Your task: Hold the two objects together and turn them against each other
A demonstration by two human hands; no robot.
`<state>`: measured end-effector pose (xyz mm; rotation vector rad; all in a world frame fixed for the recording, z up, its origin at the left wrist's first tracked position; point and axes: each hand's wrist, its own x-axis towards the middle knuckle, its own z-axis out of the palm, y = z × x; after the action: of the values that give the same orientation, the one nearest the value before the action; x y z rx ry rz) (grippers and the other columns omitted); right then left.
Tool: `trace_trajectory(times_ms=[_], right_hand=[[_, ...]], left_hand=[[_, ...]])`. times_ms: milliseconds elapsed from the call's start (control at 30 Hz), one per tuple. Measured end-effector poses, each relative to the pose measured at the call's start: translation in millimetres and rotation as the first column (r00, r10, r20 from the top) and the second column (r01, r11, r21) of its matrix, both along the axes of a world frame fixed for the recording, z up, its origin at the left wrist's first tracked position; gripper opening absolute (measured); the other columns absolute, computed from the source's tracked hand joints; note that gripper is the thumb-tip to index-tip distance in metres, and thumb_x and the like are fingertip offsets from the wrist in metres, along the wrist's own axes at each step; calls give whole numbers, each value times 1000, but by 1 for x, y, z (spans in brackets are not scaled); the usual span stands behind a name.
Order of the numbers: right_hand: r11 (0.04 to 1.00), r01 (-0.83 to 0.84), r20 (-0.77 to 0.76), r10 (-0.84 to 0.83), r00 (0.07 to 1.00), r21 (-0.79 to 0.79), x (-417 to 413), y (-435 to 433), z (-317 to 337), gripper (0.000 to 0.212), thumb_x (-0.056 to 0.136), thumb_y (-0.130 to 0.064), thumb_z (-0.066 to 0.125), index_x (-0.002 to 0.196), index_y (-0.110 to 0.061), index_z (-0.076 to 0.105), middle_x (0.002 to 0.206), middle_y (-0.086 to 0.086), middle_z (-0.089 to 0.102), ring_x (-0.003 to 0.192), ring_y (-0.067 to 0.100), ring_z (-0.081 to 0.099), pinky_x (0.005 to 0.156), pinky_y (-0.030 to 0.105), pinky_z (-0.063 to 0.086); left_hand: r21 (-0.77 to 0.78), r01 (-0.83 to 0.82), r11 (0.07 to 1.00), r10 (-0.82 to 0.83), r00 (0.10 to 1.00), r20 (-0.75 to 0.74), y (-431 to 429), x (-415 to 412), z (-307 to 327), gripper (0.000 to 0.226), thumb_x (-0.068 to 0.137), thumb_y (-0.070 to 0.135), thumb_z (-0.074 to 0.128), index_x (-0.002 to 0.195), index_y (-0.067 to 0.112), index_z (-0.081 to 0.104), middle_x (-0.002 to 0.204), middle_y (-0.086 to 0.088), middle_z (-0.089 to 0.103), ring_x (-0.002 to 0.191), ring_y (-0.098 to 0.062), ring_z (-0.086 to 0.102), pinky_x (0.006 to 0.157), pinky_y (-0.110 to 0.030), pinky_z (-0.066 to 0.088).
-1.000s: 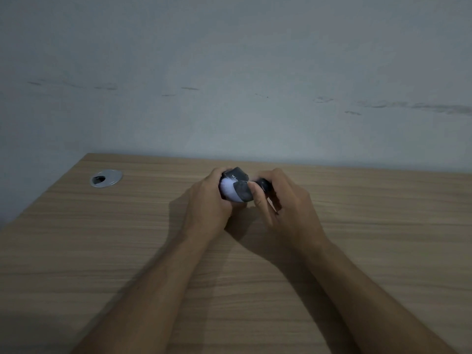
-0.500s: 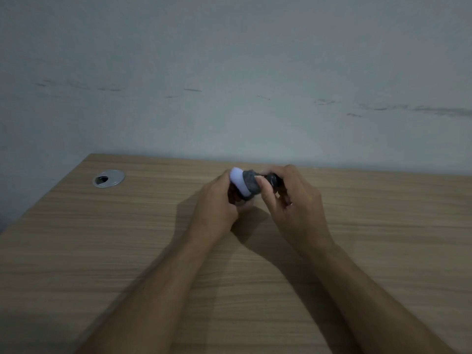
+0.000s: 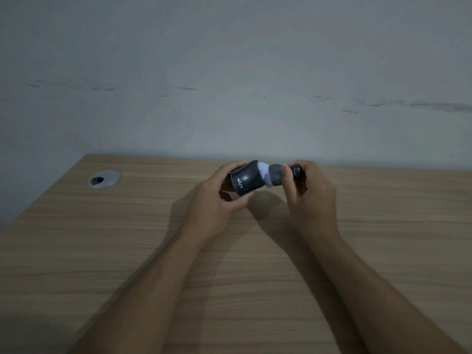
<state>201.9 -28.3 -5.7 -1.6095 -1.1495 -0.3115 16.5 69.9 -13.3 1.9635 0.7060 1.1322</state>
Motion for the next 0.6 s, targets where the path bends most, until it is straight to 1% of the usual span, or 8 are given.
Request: trace_trajectory(times_ms=[100,167,233,300,367,467,567,600], right_hand=[[999,37,-78,-39,996,-30,8,0,-1,17,106,-28,69,113,-13,74,88,-8,71,75,11,65,68,8,41],[1000,20,-100,-22,995,-23,6,-1,0,18,107,-28,68,114,-13,75,89,-10,71,73,6,63,71,13,42],[999,-41,-90,40,995,-8,-1,-3,3,17,108,-27,68,114,-12,75,92,-10,73,74,-3,65,73,9,45],[993,-120,-72,121,990,21,-11,-4,6,17,108,-24,67,115,-11,75,95,-7,76,82,-5,70,75,9,50],[982,-186,-36,187,982,39,-21,-4,7,17,108,-23,67,114,-9,75,97,-5,77,84,2,74,75,17,55],[961,-277,73,276,958,5,-34,-4,6,14,107,-19,69,109,-7,75,93,-9,72,81,-6,66,74,9,46],[955,-296,152,297,943,-32,-39,-2,3,17,107,-21,68,107,-5,74,91,-4,71,75,3,61,72,7,41],[960,-278,160,278,947,-23,-39,-2,2,18,106,-21,68,107,-4,74,91,-4,71,75,4,60,72,7,41]], left_hand=[[-14,65,998,-65,998,5,-1,1,-1,65,86,11,92,144,29,68,123,14,80,106,-5,77,86,-21,58],[10,81,997,-80,997,-14,-1,1,-1,66,85,10,92,144,29,68,125,14,79,108,-6,77,88,-22,60],[50,66,997,-64,997,-50,-1,1,-2,67,84,7,91,143,29,68,124,16,78,106,-1,75,87,-18,57],[113,16,993,-4,994,-107,1,2,-3,72,79,0,87,143,27,69,124,18,75,102,7,69,85,-12,53],[171,-25,985,49,989,-137,5,2,-5,75,74,-7,84,142,21,70,128,11,74,106,0,68,91,-14,54],[246,-6,969,37,992,-121,10,2,-6,69,75,-14,81,139,12,73,131,-1,74,119,-12,67,102,-18,52],[267,27,963,10,990,-137,7,2,-3,66,82,-6,73,143,16,70,130,1,71,120,-10,65,99,-13,49],[264,34,964,5,989,-148,6,2,-3,69,80,-9,72,144,17,70,129,2,70,120,-11,65,98,-14,50]])
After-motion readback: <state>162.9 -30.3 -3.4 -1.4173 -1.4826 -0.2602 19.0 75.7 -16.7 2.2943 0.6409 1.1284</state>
